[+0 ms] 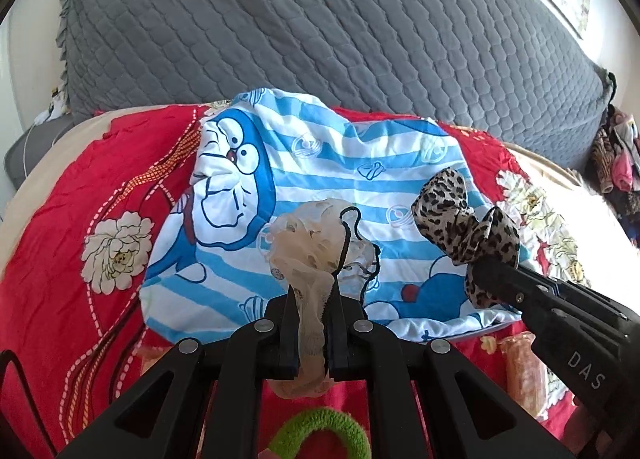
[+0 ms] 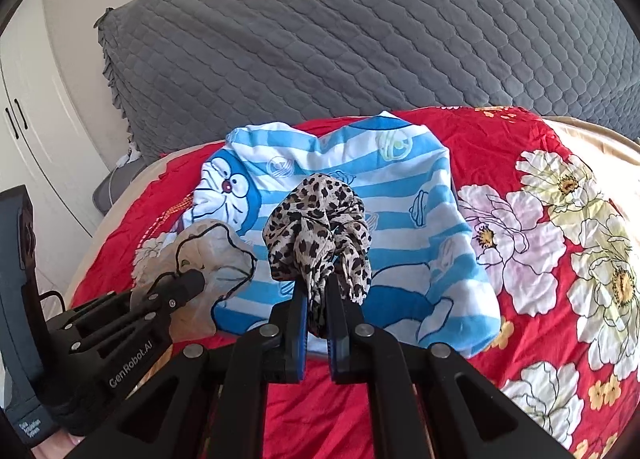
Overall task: Organize objects
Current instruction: 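Lift both scrunchies and carry them over the gray tray with both grippers, then lower both scrunchies onto the striped shirt in the tray and open both grippers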
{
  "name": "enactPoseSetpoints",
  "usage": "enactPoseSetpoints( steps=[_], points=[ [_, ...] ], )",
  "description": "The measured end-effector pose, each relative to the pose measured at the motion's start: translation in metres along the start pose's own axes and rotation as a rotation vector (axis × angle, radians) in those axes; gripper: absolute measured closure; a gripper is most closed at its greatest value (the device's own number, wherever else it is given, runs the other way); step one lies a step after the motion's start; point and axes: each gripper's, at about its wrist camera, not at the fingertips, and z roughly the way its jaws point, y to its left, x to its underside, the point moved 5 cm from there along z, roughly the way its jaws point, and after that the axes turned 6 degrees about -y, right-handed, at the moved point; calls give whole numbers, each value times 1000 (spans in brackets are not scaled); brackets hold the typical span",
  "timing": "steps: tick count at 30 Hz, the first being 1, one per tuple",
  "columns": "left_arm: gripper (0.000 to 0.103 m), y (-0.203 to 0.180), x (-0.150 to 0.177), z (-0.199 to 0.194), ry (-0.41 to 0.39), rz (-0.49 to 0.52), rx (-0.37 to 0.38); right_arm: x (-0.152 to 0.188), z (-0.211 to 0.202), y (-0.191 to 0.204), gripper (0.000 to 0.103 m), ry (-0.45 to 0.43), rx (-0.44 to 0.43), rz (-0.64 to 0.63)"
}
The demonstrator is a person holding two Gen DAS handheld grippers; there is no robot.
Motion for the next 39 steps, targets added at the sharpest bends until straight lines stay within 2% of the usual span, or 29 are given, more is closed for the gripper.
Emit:
enactPoseSetpoints(
  steps=[2, 5, 15, 28, 37, 39],
  points=[
    [94, -3, -1, 4, 5, 8, 1, -1, 6, -2, 95, 13, 4, 1],
    [94, -2, -3, 11, -4, -8, -69, -1, 11, -5, 95, 21, 2, 2],
    [94, -2, -13, 28, -4, -15, -75, 6, 35, -4, 95, 56, 14, -10],
    [92, -5, -11, 48, 17, -4, -79, 22, 57, -9, 94, 107, 68, -18],
    [84, 3, -5, 45, 17, -18, -97, 23, 56, -10, 91, 120, 60, -17],
    [78, 5, -3, 43, 20, -26, -97, 23, 55, -9, 89, 121, 62, -25]
  ],
)
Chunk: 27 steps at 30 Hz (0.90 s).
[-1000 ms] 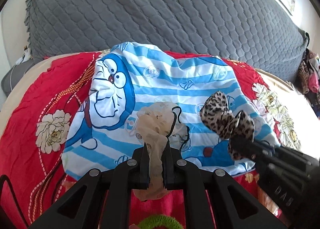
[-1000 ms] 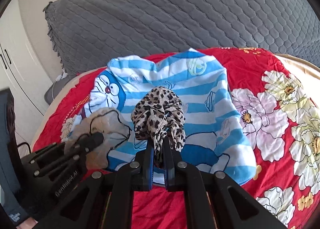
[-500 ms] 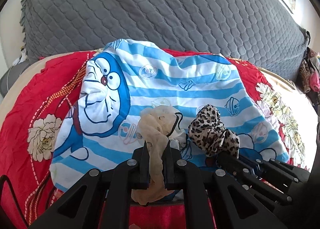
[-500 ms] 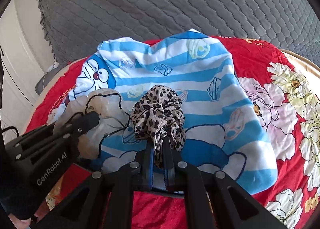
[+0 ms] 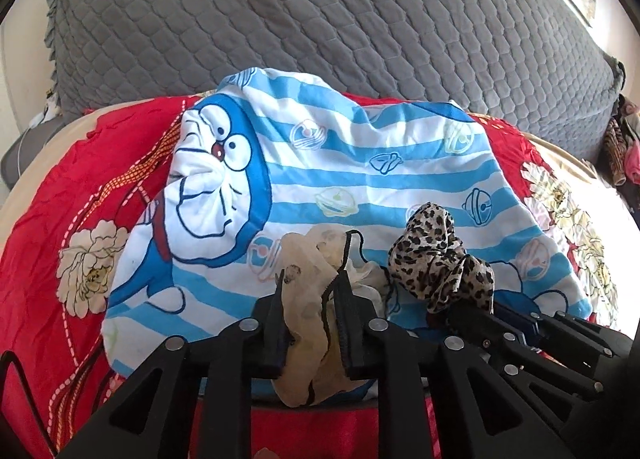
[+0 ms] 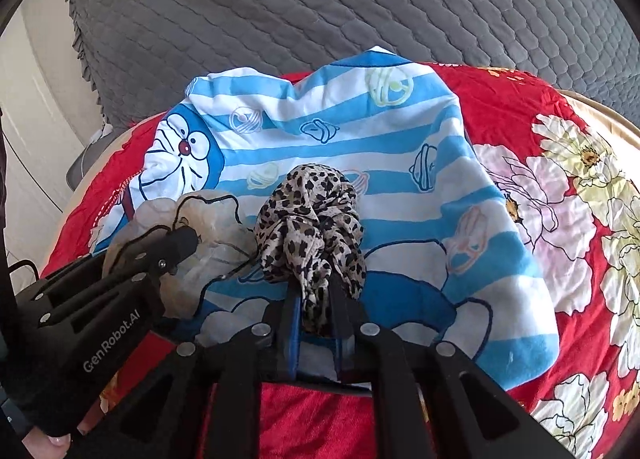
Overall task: Organize objects
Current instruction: 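Lower both scrunchies onto the striped shirt in the tray and open both grippers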
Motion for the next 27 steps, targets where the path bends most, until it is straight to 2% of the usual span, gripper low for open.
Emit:
enactPoseSetpoints(
  steps=[4, 6, 9, 12, 17, 22, 24, 27],
  points=[
    [73, 4, 3, -3, 5, 0, -3, 0, 0, 1, 86, 3, 4, -9],
    [65, 5, 4, -4, 13, -1, 4, 1, -1, 2, 85, 6, 6, -14],
    [60, 8, 5, -6, 13, -9, 13, 0, -2, 1, 84, 3, 11, -16],
    [50, 10, 5, -9, 7, -10, 15, -1, -4, -1, 79, -2, 4, -2],
    [41, 16, -1, -12, -2, -19, 9, -4, -7, -1, 72, -12, -5, 4],
    [34, 20, -8, -14, -12, -23, 2, -8, -14, -2, 61, -35, -11, 16],
    [30, 20, -11, -15, -16, -23, -1, -9, -16, -2, 60, -41, -12, 17],
    [29, 20, -16, -16, -20, -12, -7, -11, -18, -3, 59, -47, -13, 18]
  ],
)
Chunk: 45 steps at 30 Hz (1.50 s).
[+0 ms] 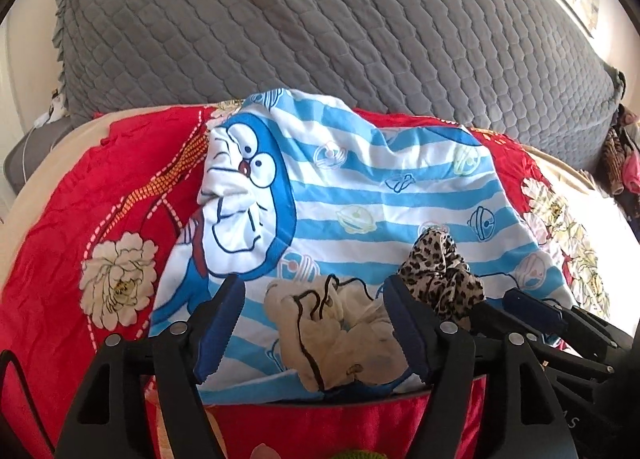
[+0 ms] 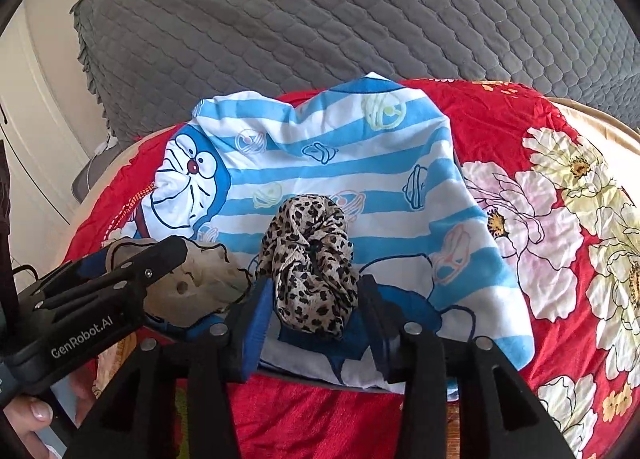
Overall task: Organize objects
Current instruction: 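Lower both scrunchies onto the striped shirt in the tray and open both grippers, then withdraw both open grippers back from the tray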
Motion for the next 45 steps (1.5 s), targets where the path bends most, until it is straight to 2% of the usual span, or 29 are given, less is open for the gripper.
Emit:
enactPoseSetpoints(
  steps=[7, 14, 21, 45],
  points=[
    [26, 4, -8, -10, -14, -17, -3, -2, -3, -1, 58, -6, -3, 2],
    [25, 5, 1, -18, -6, -22, -12, -4, -10, 2, 54, -10, -12, -12],
    [24, 13, 9, -28, 12, -29, -15, -4, -20, 10, 47, -11, -14, -32],
    [23, 21, 45, -71, 34, -25, -1, 18, -57, 37, 46, 43, 5, -113]
  ],
)
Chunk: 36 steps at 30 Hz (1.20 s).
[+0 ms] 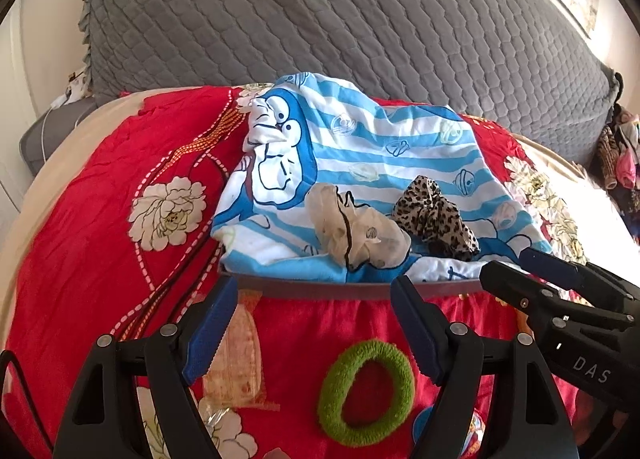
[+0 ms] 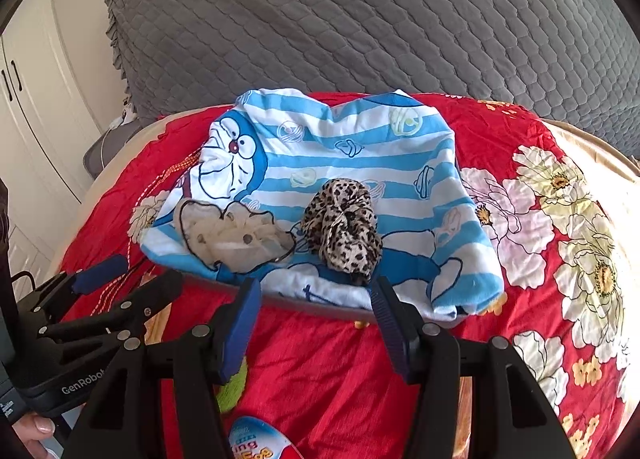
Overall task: Organize objects
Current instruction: 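Withdraw both open grippers back from the tray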
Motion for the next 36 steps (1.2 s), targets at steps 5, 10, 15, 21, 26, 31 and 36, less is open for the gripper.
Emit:
enactPoseSetpoints(
  steps=[5, 10, 15, 21, 26, 31, 36],
  points=[
    [22, 2, 4, -9, 0, 6, -1, 6, -5, 5, 43, 11, 1, -4],
    [22, 3, 7, -16, 0, 12, 6, 16, -10, 8, 39, 21, 11, -15],
    [22, 3, 13, -23, 1, 19, 9, 25, -14, 11, 37, 42, 9, -13],
    [22, 6, 20, -30, 7, 26, 11, 31, -20, 16, 32, 48, 21, -34],
    [22, 8, 23, -35, 10, 25, 12, 38, -25, 17, 27, 59, 23, -33],
    [22, 11, 25, -43, 2, 23, 14, 43, -30, 17, 24, 64, 27, -21],
    [22, 10, 28, -48, 6, 31, 17, 48, -37, 17, 23, 62, 33, -30]
  ],
)
